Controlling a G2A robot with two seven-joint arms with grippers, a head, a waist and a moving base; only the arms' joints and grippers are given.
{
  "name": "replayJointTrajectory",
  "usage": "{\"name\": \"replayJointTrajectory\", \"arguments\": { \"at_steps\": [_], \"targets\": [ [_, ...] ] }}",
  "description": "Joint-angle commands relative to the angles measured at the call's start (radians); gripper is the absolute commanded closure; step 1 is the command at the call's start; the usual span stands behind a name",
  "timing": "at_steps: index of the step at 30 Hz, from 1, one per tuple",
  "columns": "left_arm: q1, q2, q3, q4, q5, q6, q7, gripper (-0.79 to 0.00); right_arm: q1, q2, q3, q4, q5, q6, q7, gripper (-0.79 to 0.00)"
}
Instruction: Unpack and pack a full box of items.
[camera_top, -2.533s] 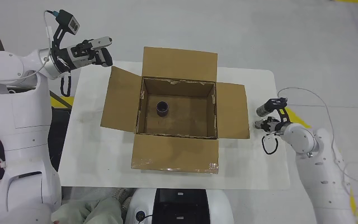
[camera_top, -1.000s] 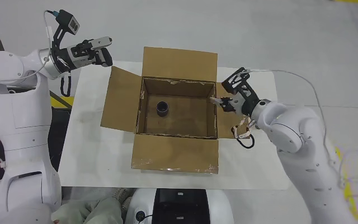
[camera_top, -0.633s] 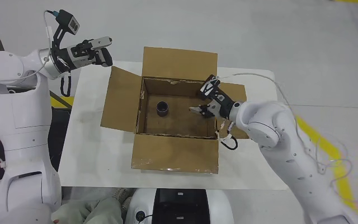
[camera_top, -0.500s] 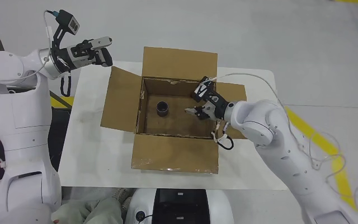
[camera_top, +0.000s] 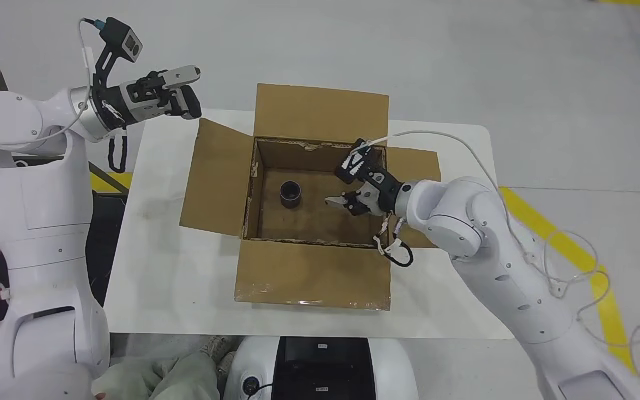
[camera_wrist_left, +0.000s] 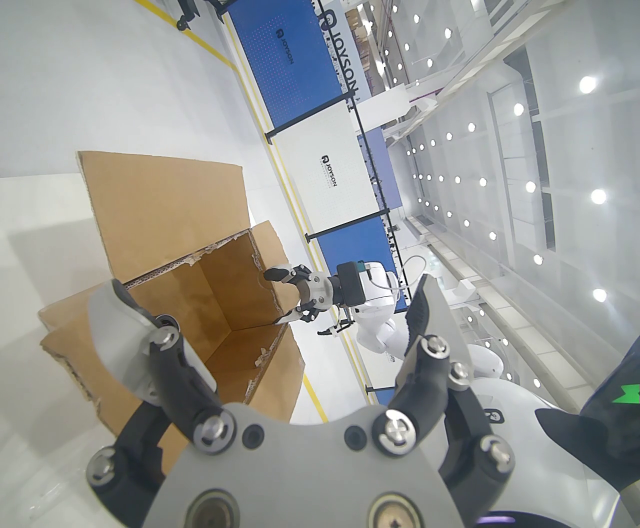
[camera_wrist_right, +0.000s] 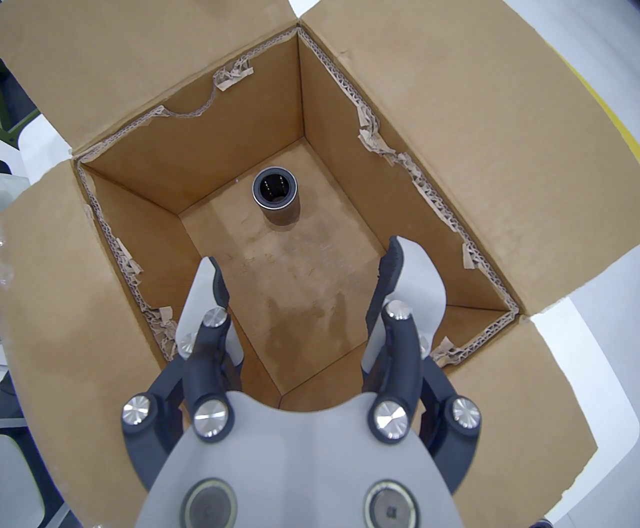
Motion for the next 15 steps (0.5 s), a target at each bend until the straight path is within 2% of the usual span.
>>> {"name": "replayJointTrajectory", "arguments": {
  "at_steps": [1, 7, 8, 15],
  "targets": [
    [0.000, 0.000, 0.000, 0.000, 0.000, 0.000, 0.000, -0.785, 0.000, 0.000, 0.000, 0.000, 0.000, 0.000, 0.000, -0.603],
    [0.000, 0.000, 0.000, 0.000, 0.000, 0.000, 0.000, -0.785, 0.000, 0.000, 0.000, 0.000, 0.000, 0.000, 0.000, -0.603],
    [0.000, 0.000, 0.000, 0.000, 0.000, 0.000, 0.000, -0.785, -0.002, 0.000, -0.003, 0.001, 0.000, -0.004, -0.002, -0.748],
    [0.000, 0.000, 0.000, 0.000, 0.000, 0.000, 0.000, -0.785, 0.107, -0.032, -0.110, 0.106, 0.029, -0.074, 0.022, -0.742]
  ]
}}
